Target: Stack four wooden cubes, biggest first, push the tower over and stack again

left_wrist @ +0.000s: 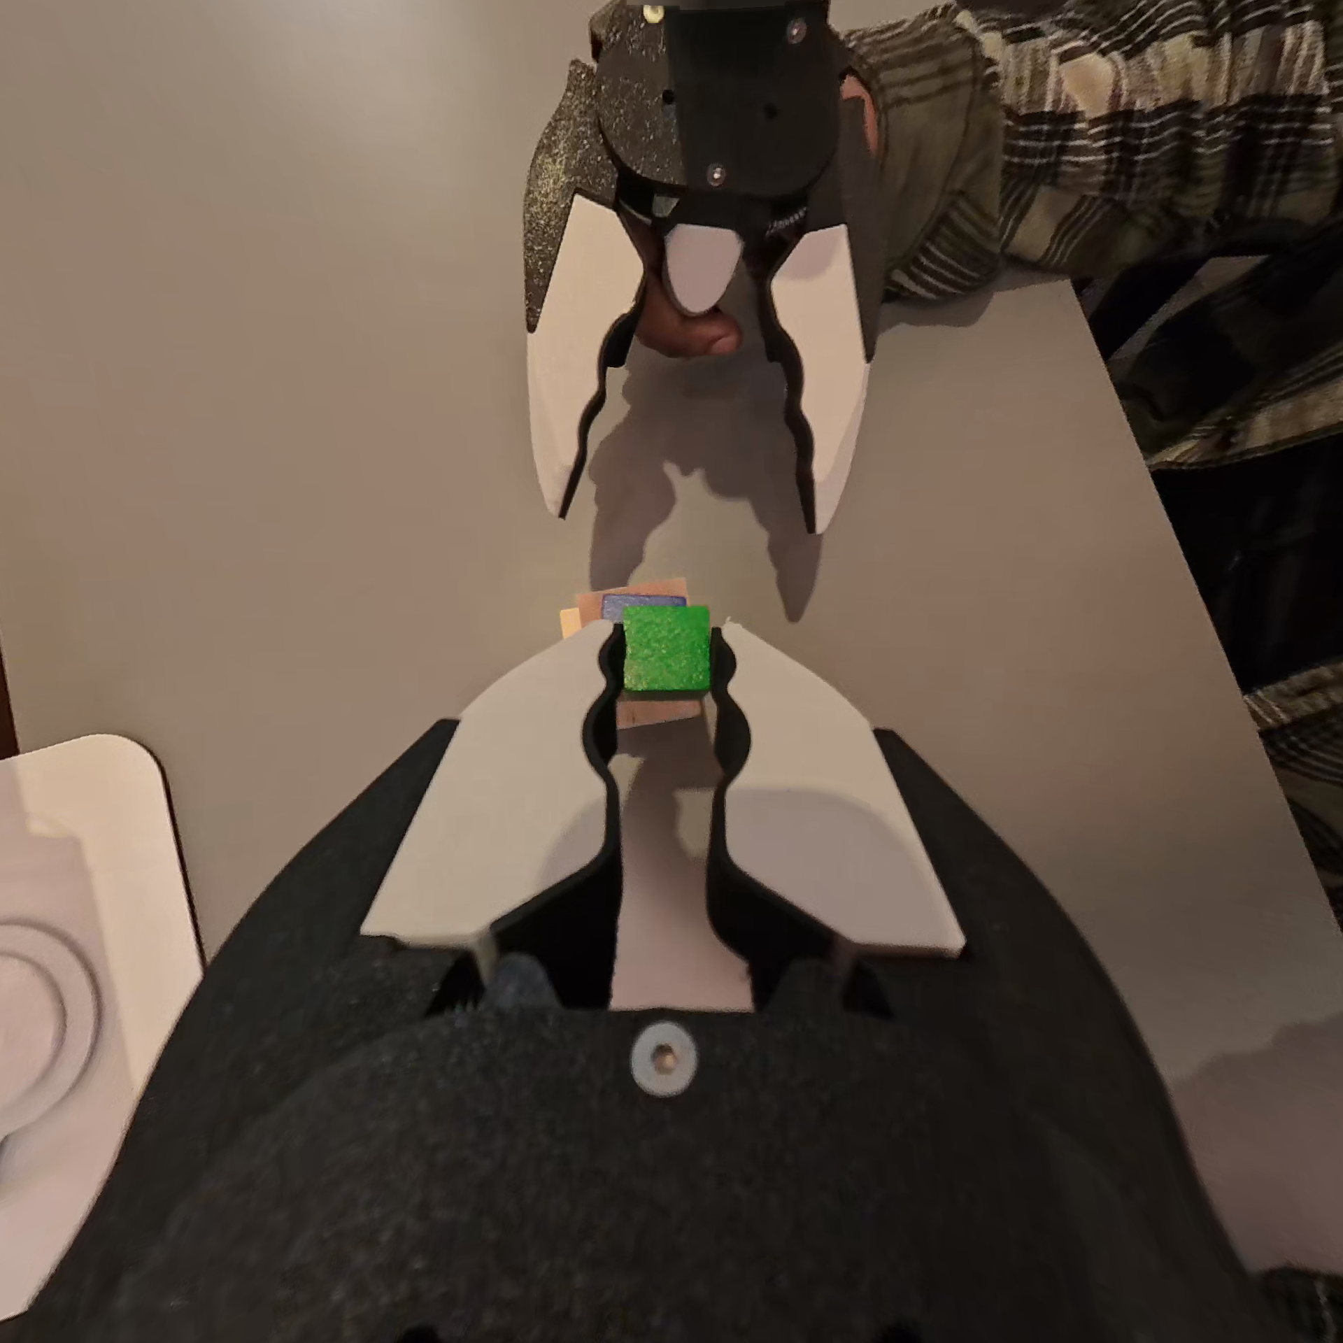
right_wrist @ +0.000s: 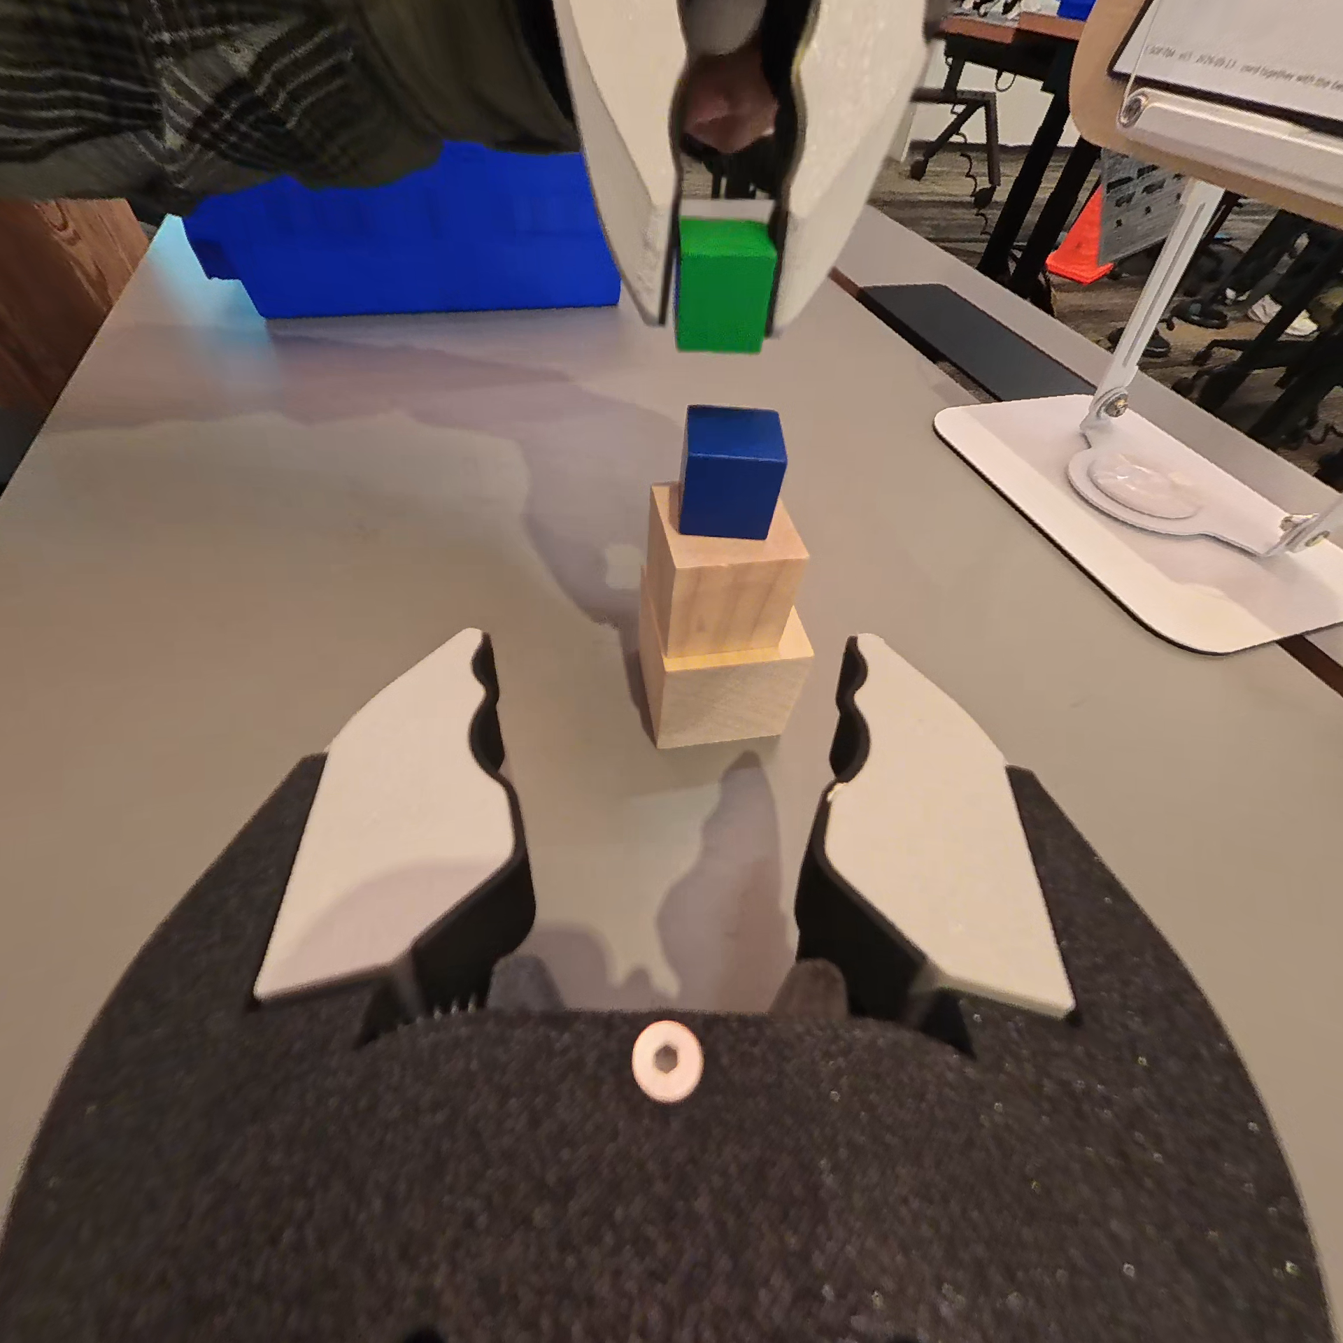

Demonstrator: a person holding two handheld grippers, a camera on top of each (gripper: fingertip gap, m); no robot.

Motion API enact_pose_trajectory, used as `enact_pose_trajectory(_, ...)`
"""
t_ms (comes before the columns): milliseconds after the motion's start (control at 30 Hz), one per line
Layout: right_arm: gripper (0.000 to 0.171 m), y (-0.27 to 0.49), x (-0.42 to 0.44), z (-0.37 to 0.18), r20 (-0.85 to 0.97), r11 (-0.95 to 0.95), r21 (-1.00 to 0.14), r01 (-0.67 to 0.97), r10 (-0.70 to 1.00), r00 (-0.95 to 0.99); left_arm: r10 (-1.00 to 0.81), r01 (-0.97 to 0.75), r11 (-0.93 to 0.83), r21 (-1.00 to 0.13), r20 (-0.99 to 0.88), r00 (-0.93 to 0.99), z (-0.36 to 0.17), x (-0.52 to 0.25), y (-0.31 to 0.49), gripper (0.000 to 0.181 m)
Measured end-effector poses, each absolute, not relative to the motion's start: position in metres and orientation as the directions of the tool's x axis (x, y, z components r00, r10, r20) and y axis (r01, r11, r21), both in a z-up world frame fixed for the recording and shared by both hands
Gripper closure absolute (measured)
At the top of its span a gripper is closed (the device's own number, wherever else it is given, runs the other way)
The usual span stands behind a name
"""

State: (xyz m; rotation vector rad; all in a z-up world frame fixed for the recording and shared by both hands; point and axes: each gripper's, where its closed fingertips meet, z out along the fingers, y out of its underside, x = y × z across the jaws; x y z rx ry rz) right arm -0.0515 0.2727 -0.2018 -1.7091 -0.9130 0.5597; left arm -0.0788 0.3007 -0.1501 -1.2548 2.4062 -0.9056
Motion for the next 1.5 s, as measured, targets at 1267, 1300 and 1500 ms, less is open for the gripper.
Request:
enact_pose_trajectory(1267,0.082,0.273,-0.052,-0.205,0.064,-0.152,-0.940,0.306,0.802,0.594,-0.804,-0.654,0.373,-0.659,0.123,-0.582,-0.167,-0.067,0.297,0.159)
enact_pose_trajectory(1300,0.082,0.273,-0.052,-0.205,0.064,-0.151,-0.940,0.305,0.802,0.594,-0.804,-0.654,0.372,-0.659,0.124,-0.582,-0.167,-0.067,0.297,0.159)
enact_pose_trajectory(1500,0.081,0.273,-0.052,-0.206,0.060,-0.156,-0.939,0.306,0.803,0.592,-0.802,-0.652,0.370,-0.661,0.127,-0.584,-0.168,-0.066,0.297,0.158)
